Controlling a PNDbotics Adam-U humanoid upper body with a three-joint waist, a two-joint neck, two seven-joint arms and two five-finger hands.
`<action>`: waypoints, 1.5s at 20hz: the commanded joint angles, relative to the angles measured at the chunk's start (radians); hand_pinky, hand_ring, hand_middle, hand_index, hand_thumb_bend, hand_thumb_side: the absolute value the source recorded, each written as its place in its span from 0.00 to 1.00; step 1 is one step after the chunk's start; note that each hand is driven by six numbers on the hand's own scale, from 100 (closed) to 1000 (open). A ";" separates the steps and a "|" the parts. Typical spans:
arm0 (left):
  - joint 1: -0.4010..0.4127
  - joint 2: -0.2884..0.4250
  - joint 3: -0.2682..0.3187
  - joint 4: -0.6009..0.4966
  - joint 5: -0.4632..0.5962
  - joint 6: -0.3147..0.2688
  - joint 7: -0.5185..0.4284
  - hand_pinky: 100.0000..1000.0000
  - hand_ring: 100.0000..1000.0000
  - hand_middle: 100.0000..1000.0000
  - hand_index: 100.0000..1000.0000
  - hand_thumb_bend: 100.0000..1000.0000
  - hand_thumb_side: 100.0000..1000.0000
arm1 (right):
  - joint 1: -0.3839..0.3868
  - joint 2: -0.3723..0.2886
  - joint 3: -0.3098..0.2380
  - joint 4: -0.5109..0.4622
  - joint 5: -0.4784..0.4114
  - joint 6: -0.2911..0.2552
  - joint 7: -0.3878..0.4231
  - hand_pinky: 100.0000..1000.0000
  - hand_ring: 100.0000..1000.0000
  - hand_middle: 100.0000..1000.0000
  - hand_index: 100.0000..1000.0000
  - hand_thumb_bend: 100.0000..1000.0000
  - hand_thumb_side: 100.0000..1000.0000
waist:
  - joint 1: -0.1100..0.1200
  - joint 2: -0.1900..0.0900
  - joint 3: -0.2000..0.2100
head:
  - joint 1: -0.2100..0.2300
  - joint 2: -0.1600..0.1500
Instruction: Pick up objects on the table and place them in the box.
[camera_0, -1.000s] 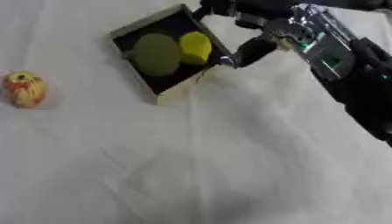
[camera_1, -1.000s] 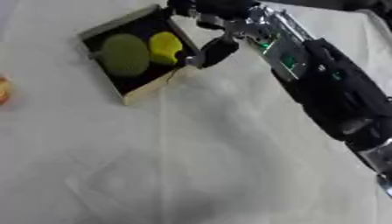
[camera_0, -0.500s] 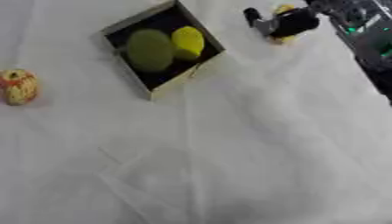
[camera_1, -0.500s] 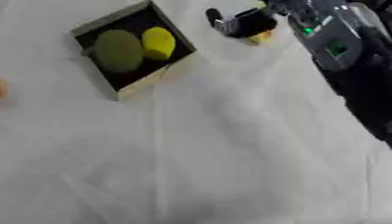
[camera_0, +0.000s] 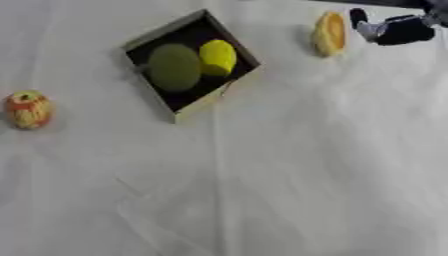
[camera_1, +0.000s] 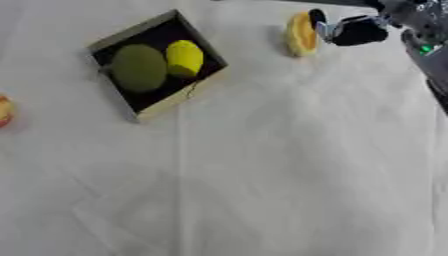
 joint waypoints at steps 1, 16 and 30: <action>-0.008 0.026 0.009 -0.020 -0.005 -0.004 0.003 0.69 0.75 0.71 0.81 0.00 0.52 | -0.010 -0.045 -0.017 0.004 0.022 -0.001 0.005 0.95 1.00 0.85 0.98 0.09 0.21 | 0.017 -0.006 0.001 | -0.003 -0.021; -0.006 0.024 0.009 -0.020 -0.016 -0.003 0.007 0.69 0.75 0.71 0.81 0.00 0.52 | -0.116 0.028 -0.001 0.148 0.123 0.067 0.005 0.97 1.00 0.86 1.00 0.12 0.27 | -0.002 0.026 0.042 | -0.011 -0.036; 0.003 0.023 0.011 -0.020 -0.027 -0.005 0.011 0.69 0.75 0.71 0.81 0.00 0.51 | -0.151 0.061 0.007 0.231 0.181 0.055 0.037 0.98 1.00 0.87 1.00 0.08 0.26 | 0.012 0.046 0.038 | -0.016 -0.064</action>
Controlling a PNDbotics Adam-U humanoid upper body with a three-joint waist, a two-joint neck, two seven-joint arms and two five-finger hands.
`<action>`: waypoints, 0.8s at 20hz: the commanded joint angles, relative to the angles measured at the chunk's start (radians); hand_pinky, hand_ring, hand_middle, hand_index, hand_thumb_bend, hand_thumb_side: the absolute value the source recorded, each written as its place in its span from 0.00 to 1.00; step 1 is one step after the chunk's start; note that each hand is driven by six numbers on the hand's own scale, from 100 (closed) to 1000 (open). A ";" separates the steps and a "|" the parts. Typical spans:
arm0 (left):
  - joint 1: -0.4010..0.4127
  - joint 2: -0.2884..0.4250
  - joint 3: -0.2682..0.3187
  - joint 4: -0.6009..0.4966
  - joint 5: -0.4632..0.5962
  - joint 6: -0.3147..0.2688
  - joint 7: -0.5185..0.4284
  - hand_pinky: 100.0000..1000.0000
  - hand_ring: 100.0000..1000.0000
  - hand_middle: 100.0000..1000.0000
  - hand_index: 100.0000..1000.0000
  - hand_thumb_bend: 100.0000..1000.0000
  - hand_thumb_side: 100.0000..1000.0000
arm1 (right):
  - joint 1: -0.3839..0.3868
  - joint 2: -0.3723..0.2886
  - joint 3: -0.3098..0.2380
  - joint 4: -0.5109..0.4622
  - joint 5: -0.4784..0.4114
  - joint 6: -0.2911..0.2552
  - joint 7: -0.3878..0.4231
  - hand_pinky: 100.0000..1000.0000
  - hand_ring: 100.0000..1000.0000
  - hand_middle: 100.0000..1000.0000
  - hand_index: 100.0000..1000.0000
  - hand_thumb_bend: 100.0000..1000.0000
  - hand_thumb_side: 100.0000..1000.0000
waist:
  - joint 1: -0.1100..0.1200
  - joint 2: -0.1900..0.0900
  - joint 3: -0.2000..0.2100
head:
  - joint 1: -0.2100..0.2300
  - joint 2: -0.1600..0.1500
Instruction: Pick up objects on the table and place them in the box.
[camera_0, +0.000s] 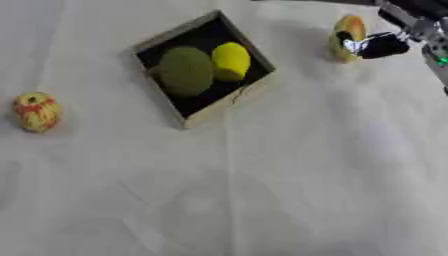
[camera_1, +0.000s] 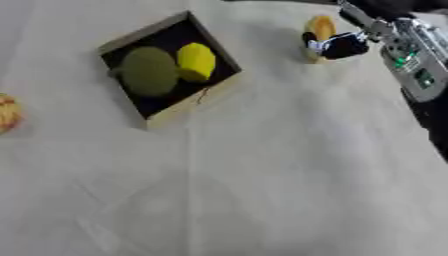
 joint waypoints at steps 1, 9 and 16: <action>0.000 0.024 0.009 -0.020 -0.009 -0.001 0.006 0.69 0.75 0.71 0.81 0.00 0.51 | -0.017 -0.025 -0.008 0.001 0.010 0.003 0.010 0.98 1.00 0.87 1.00 0.08 0.27 | 0.013 -0.005 -0.004 | -0.003 -0.019; 0.000 0.024 0.008 -0.020 -0.011 -0.001 0.007 0.69 0.75 0.71 0.81 0.00 0.51 | -0.007 -0.022 -0.012 0.017 0.029 0.017 0.019 0.98 1.00 0.87 1.00 0.08 0.27 | 0.017 -0.003 -0.013 | 0.000 -0.033; -0.001 0.023 0.008 -0.020 -0.013 -0.002 0.007 0.69 0.75 0.71 0.81 0.00 0.51 | 0.000 -0.017 -0.011 0.037 0.064 0.026 0.022 0.97 1.00 0.88 1.00 0.11 0.31 | 0.018 0.007 -0.008 | 0.000 -0.039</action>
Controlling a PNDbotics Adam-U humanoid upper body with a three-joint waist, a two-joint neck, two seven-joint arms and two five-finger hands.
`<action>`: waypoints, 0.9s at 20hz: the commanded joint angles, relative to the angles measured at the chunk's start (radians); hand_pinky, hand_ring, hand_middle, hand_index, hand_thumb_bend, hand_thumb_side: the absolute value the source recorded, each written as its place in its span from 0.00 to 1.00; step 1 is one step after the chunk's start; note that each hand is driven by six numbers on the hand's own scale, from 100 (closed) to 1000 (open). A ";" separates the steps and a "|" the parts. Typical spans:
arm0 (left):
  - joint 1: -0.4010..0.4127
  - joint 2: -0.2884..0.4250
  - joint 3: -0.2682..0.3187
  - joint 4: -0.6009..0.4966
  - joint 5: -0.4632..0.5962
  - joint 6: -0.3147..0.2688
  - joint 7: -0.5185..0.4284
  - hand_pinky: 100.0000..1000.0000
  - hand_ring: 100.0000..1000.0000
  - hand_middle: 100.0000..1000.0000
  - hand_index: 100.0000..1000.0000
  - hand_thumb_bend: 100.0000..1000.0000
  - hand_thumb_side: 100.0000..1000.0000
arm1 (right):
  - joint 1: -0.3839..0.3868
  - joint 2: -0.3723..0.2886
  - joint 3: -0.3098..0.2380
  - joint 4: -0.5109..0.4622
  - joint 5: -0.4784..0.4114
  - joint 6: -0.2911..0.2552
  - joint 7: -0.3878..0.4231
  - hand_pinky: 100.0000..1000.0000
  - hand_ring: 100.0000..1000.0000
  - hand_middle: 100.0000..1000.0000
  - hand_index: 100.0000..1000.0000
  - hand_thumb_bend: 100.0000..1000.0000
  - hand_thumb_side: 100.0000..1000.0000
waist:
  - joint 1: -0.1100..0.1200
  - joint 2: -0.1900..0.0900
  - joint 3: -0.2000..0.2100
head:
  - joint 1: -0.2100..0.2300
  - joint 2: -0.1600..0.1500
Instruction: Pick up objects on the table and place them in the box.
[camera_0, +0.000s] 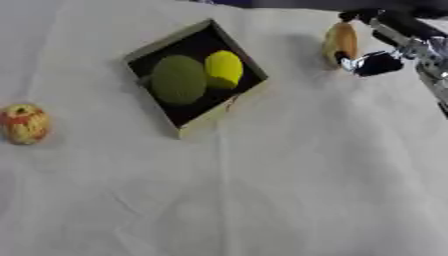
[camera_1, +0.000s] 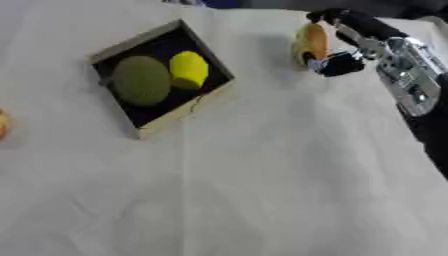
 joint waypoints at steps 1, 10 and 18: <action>-0.008 0.023 0.007 -0.020 -0.007 -0.002 0.004 0.69 0.75 0.71 0.81 0.00 0.51 | -0.007 -0.025 -0.013 0.005 0.024 0.008 -0.003 0.97 1.00 0.88 1.00 0.11 0.31 | 0.018 -0.003 0.001 | 0.001 -0.017; -0.013 0.020 0.004 -0.020 -0.010 -0.002 0.005 0.69 0.75 0.71 0.81 0.00 0.51 | -0.003 -0.020 -0.020 0.035 0.080 0.019 -0.005 0.97 1.00 0.89 1.00 0.20 0.37 | 0.021 0.016 0.003 | 0.001 -0.021; -0.018 0.020 0.003 -0.020 -0.012 -0.003 0.007 0.69 0.75 0.71 0.81 0.00 0.51 | 0.000 -0.014 -0.025 0.056 0.115 0.024 -0.015 0.94 1.00 0.87 1.00 0.10 0.43 | 0.021 0.031 0.011 | -0.003 -0.028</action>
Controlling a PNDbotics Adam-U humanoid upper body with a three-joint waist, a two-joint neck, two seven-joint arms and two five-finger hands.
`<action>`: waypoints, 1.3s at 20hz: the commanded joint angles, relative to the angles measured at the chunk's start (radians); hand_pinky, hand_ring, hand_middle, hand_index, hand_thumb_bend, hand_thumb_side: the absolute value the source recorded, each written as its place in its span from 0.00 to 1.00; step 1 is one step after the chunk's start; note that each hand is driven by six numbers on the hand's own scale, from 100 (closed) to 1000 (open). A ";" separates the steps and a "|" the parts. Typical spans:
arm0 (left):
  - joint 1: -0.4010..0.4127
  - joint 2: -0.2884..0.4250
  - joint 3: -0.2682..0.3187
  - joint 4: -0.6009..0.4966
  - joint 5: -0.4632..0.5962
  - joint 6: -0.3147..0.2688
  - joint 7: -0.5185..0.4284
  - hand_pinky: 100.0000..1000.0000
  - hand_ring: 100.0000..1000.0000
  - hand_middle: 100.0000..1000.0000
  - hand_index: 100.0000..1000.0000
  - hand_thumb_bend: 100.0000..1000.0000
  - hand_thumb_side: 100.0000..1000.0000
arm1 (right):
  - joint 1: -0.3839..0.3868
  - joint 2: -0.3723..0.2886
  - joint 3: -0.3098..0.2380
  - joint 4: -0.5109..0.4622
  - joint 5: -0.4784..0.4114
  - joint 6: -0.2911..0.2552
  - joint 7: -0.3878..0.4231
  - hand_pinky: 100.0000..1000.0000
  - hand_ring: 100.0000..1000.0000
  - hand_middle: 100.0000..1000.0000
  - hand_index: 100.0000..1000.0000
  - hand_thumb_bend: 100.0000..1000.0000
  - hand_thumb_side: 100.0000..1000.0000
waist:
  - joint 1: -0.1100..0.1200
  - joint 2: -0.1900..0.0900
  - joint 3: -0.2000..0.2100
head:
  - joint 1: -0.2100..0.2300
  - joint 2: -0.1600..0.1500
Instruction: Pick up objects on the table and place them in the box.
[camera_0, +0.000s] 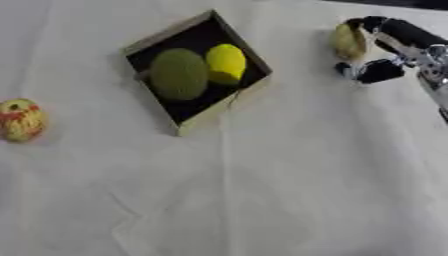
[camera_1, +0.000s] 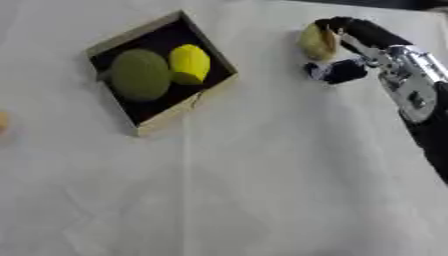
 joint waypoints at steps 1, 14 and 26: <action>-0.010 0.020 0.003 -0.020 -0.005 -0.001 0.004 0.69 0.75 0.70 0.81 0.00 0.51 | -0.003 -0.020 -0.008 0.010 0.005 0.007 -0.015 0.93 1.00 0.85 1.00 0.00 0.42 | 0.018 -0.007 0.000 | -0.003 -0.017; -0.010 0.019 -0.001 -0.020 -0.006 0.003 0.002 0.69 0.75 0.70 0.81 0.00 0.51 | -0.009 -0.019 0.001 -0.014 -0.066 0.039 -0.136 0.86 0.89 0.61 0.83 0.00 0.23 | 0.019 -0.010 -0.006 | -0.006 -0.009; -0.003 0.023 -0.003 -0.020 0.003 0.014 -0.004 0.69 0.75 0.70 0.81 0.00 0.51 | -0.016 -0.034 0.023 -0.120 -0.111 0.008 -0.379 0.79 0.69 0.38 0.60 0.00 0.12 | 0.008 -0.049 -0.029 | -0.006 0.023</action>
